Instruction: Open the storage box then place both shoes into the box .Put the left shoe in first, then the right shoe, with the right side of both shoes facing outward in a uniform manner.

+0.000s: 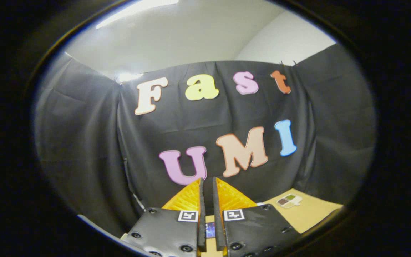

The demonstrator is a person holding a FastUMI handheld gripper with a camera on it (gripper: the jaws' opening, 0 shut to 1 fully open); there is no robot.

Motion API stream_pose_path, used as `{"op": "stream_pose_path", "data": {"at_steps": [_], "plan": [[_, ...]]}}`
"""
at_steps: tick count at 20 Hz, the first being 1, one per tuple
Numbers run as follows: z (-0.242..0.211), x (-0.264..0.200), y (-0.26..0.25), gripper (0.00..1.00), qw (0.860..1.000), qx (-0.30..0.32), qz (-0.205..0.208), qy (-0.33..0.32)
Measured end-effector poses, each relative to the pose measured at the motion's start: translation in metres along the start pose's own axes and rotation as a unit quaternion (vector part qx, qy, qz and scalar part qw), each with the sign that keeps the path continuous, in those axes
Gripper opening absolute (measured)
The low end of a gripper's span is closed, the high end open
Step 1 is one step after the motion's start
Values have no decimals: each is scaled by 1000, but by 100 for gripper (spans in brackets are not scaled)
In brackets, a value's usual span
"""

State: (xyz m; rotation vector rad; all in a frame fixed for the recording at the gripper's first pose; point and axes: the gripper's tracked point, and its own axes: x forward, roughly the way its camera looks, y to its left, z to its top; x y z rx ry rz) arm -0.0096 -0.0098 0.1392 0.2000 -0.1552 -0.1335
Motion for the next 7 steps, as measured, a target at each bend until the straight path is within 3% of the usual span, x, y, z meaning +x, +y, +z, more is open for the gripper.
{"op": "stream_pose_path", "data": {"at_steps": [7], "plan": [[36, 0, -47, 11, 999, -29, -25, -29]]}}
